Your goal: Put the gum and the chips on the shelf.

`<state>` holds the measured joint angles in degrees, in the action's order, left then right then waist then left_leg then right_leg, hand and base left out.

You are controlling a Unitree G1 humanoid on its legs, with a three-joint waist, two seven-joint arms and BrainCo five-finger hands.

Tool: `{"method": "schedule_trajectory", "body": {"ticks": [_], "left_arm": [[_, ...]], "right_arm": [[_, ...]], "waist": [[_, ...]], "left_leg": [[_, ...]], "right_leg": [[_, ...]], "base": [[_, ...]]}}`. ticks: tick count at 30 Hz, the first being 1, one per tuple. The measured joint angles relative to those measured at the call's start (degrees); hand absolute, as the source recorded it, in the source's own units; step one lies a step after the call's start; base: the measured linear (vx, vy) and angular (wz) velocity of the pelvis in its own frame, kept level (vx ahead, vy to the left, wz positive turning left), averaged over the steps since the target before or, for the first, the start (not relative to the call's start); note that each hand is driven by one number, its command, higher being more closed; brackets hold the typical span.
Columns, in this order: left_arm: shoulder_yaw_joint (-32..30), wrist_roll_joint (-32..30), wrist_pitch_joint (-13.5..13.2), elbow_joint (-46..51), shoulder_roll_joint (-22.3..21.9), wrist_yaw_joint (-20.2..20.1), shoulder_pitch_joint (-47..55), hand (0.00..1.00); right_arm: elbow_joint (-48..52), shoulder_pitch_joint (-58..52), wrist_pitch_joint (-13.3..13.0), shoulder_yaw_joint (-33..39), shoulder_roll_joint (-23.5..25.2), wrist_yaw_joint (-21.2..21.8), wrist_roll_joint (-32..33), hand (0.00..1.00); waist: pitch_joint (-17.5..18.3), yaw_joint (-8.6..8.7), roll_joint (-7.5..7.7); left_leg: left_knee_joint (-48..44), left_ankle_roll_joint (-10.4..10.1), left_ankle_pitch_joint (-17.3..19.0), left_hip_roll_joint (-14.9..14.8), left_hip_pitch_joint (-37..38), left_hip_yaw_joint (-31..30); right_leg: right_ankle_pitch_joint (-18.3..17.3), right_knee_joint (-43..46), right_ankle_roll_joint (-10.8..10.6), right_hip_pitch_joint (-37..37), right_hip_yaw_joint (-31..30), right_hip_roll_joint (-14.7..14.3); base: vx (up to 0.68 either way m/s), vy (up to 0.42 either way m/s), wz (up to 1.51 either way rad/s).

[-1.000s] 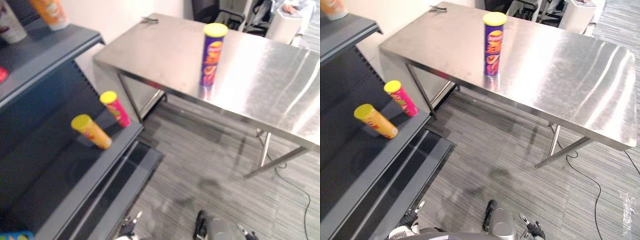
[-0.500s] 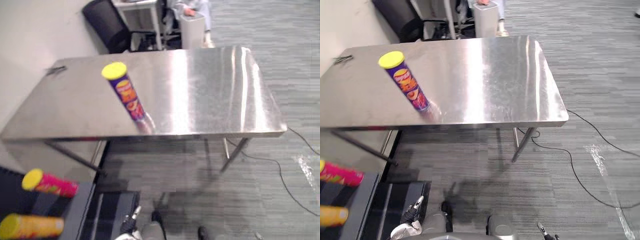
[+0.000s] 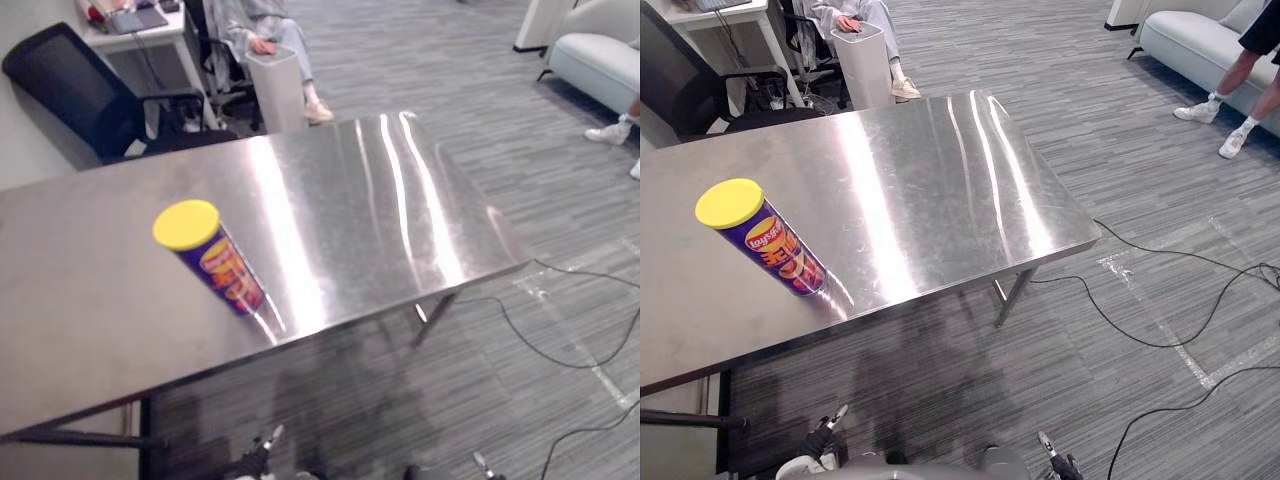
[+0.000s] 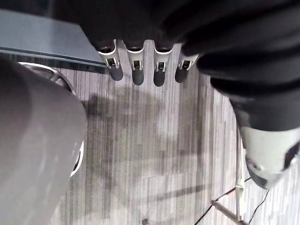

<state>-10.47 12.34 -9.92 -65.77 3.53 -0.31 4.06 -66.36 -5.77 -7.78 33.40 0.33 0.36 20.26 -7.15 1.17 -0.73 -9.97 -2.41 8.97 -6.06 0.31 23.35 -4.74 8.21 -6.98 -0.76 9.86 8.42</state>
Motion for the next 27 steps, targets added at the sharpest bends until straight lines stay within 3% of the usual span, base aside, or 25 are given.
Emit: {"method": "schedule_trajectory", "body": {"ticks": [3, 8, 11, 13, 17, 22, 25, 27], "left_arm": [[-0.1, -0.2, 0.1, -0.3, -0.1, 0.0, 0.2, 0.00], [-0.8, -0.2, 0.2, 0.1, -0.1, 0.0, 0.8, 0.00], [-1.2, -2.0, 0.3, 0.3, 0.0, 0.0, 0.9, 0.00], [-1.3, -2.0, 0.5, 0.8, 0.0, 0.0, 1.4, 0.00], [-2.7, -2.3, 0.5, 2.6, 0.1, 0.3, 3.0, 0.00], [-2.7, -2.6, 0.5, 2.6, 1.0, 0.5, 3.8, 0.00], [-2.4, -4.6, 0.5, 3.5, 1.1, 0.5, 3.8, 0.00], [-2.2, -4.6, 0.5, 4.3, 1.1, 0.5, 3.9, 0.00]], "right_arm": [[-1.3, -0.6, 0.0, 2.9, -1.3, -0.1, 0.1, 0.00], [-1.8, 0.9, 0.0, 12.4, -5.3, -1.4, 1.2, 0.00], [2.1, 3.0, -0.3, 19.0, -8.8, -3.8, 5.5, 0.00], [7.8, 3.8, -0.5, 20.9, -10.7, -5.3, 8.0, 0.00], [33.4, 5.1, -3.7, 21.3, -13.5, -12.5, 8.4, 0.00], [56.8, 10.3, -7.7, 19.4, -16.4, -20.1, -1.2, 0.00], [67.1, 12.8, -9.2, 15.5, -15.4, -21.8, -6.8, 0.00], [70.1, 14.0, -9.6, 12.9, -15.3, -21.9, -6.9, 0.00]], "waist": [[0.7, 0.01, -0.79], [1.8, -0.82, 0.18], [2.1, -1.17, 0.47], [2.2, -1.10, 0.29], [2.3, -0.84, 0.41], [3.7, 0.01, 1.36], [4.0, -0.26, 1.89], [4.1, -0.40, 2.36]], "left_leg": [[2.8, 0.5, -1.2, 1.0, 0.6, -2.8], [10.1, 0.7, -5.7, 3.3, 1.8, -6.3], [13.6, 1.0, -8.2, 4.3, 2.0, -6.9], [15.3, 1.1, -9.3, 4.6, 2.5, -6.9], [15.7, 1.3, -9.7, 4.8, 1.0, -7.1], [15.4, 2.1, -10.5, 5.1, -1.3, -8.2], [15.4, 2.1, -10.5, 5.1, -2.0, -8.3], [15.4, 2.1, -10.5, 5.1, -2.1, -8.3]], "right_leg": [[0.0, -2.1, 0.0, -2.0, 3.2, 0.2], [0.0, -4.8, 0.0, -2.8, 6.4, 0.8], [0.3, -6.3, -0.2, -2.5, 7.1, 1.0], [0.4, -6.5, -0.2, -2.3, 7.2, 1.0], [0.6, -7.2, -0.5, -0.9, 7.1, 1.1], [2.3, -7.6, -0.5, 0.6, 7.6, 1.0], [2.8, -8.4, -0.3, 0.7, 7.6, 0.8], [3.0, -8.6, -0.2, 0.7, 7.6, 0.8]], "base": [[-0.02, -0.014, 0.49], [-0.08, -0.012, 0.30], [-0.13, 0.002, 0.09], [-0.11, 0.018, 0.04], [-0.07, 0.034, 0.00], [0.04, 0.016, 0.10], [0.09, -0.003, 0.02], [0.04, 0.001, 0.02]]}}
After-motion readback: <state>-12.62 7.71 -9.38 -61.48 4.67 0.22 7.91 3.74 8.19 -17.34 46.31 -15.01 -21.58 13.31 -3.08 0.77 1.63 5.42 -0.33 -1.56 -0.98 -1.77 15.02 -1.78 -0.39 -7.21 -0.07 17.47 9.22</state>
